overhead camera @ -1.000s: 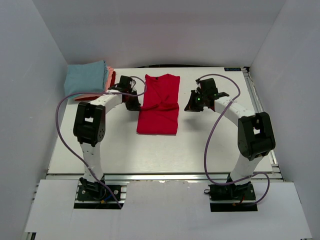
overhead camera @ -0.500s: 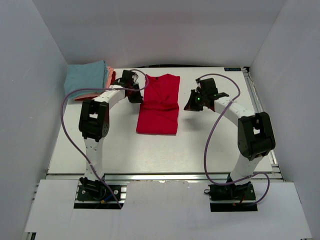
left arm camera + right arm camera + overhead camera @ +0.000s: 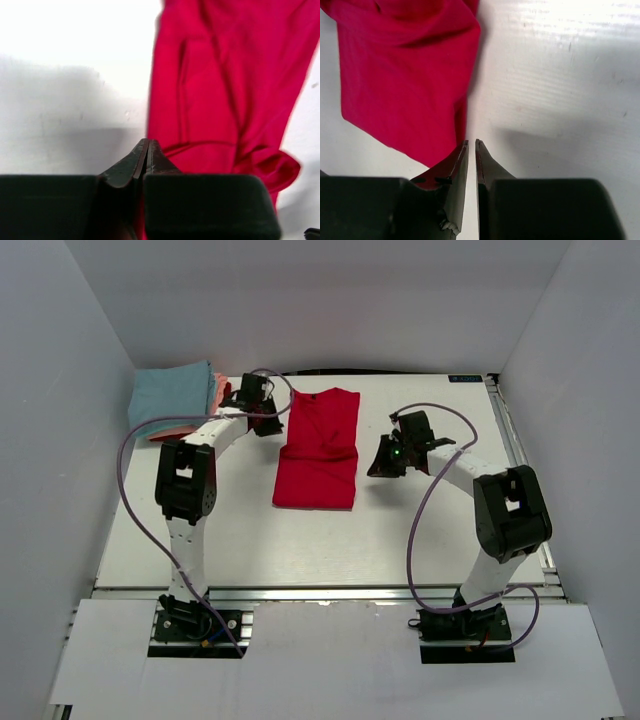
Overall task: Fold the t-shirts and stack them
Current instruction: Fold the folded rectangular tshirt in 1/3 of the way
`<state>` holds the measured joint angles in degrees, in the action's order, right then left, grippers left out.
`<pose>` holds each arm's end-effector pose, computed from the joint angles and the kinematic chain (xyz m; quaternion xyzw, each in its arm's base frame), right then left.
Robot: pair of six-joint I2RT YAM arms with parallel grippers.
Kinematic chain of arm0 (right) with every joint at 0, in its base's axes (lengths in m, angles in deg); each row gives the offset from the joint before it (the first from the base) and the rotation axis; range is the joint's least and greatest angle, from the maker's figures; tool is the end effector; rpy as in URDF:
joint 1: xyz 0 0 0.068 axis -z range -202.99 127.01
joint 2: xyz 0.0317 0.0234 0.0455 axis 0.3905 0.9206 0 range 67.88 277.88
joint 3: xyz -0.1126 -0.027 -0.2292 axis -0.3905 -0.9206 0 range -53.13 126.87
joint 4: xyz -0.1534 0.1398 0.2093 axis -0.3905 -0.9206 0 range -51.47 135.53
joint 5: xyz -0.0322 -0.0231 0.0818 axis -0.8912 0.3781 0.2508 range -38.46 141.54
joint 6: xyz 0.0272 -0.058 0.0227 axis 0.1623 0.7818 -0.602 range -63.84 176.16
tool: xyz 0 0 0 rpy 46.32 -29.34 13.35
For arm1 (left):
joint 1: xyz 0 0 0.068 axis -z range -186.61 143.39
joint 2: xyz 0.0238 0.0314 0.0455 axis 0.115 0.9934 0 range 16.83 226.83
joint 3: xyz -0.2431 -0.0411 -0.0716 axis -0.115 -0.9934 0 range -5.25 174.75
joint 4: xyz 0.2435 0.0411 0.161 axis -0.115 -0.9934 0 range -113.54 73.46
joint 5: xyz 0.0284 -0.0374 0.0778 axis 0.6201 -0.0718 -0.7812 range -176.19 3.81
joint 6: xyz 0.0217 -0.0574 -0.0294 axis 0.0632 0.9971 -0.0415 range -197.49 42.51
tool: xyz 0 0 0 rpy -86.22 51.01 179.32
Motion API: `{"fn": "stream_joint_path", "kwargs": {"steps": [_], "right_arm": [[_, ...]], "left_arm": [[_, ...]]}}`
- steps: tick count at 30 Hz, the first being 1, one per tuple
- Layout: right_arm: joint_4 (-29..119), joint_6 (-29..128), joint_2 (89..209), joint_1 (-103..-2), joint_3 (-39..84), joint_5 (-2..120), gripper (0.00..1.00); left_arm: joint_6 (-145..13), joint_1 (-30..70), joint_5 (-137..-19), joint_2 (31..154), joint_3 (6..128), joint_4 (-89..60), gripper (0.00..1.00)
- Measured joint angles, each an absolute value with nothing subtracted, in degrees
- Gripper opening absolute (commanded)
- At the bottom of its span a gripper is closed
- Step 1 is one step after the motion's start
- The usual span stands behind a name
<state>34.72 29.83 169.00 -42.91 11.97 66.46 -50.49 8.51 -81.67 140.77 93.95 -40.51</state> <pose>0.3867 0.1551 0.1475 0.0038 0.9233 0.2542 0.2880 0.5034 -0.1403 0.1594 -0.0831 0.9314 -0.1610 0.3156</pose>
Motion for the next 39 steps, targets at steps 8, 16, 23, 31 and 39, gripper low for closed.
{"fn": "stream_joint_path", "kwargs": {"steps": [8, 16, 23, 31, 39], "right_arm": [[35.6, 29.6, 168.3, -43.0, 10.0, 67.9, 0.17], [35.7, 29.4, 168.3, -43.3, 10.0, 68.4, 0.17], [36.4, 29.3, 168.3, -43.7, 10.0, 68.6, 0.17], [36.6, 29.1, 168.3, -44.1, 10.0, 68.8, 0.17], [36.6, 28.9, 168.3, -44.2, 10.0, 68.9, 0.17]], "left_arm": [[-51.1, 8.5, -79.3, 140.0, 85.0, -43.4, 0.1], [-51.8, 8.5, -79.4, 139.5, 85.3, -47.1, 0.07], [-51.7, 8.5, -81.5, 136.2, 85.1, -48.3, 0.07], [-51.9, 8.5, -81.9, 133.4, 86.0, -50.3, 0.16], [-52.8, 8.7, -76.5, 134.0, 86.5, -53.4, 0.41]]}}
